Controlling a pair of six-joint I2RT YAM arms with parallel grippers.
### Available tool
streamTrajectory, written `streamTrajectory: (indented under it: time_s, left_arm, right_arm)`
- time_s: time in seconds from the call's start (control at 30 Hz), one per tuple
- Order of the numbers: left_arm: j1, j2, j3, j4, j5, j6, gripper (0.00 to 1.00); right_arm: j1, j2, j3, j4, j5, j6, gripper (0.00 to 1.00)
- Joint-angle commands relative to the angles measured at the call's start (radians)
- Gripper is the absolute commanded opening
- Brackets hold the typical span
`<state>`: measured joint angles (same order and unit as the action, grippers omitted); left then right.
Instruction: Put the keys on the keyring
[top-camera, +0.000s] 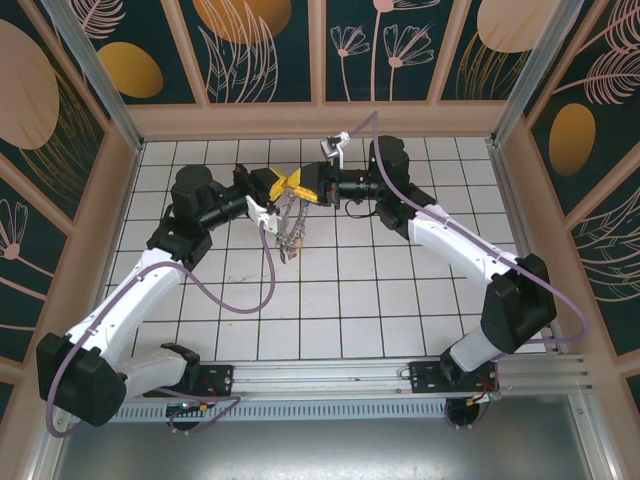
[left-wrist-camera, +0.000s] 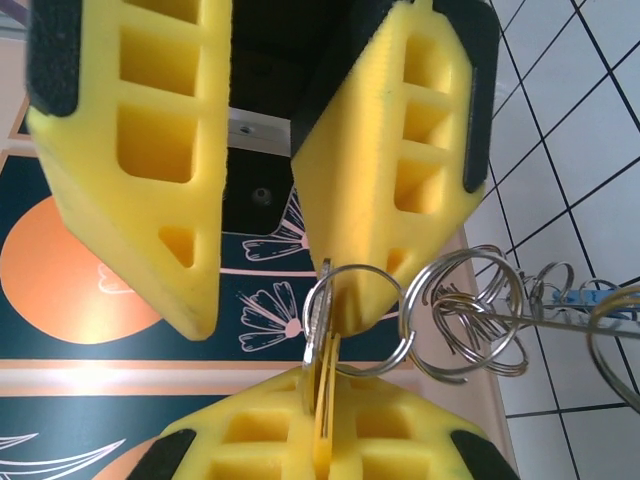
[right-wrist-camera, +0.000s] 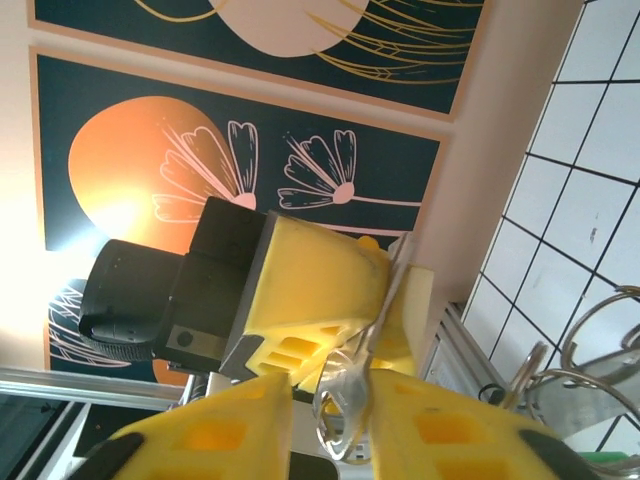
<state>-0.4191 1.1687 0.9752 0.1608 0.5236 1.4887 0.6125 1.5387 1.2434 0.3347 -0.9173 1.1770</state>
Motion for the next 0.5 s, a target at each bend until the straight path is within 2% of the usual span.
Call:
streamTrajectory:
  time_s: [0.0, 0.37, 0.47]
  left_arm:
    - [-0.006, -0.022, 0.003, 0.026, 0.039, 0.015, 0.0]
    - [-0.007, -0.023, 0.003, 0.024, 0.043, 0.025, 0.0]
    - [-0.007, -0.023, 0.003, 0.026, 0.043, 0.026, 0.0]
  right_arm:
    - [0.001, -0.031, -0.006, 0.071, -0.003, 0.016, 0.21]
    - [0.016, 0.001, 0.01, 0.092, -0.029, 0.035, 0.22]
    - [0.023, 0.009, 0.011, 0.096, -0.035, 0.036, 0.18]
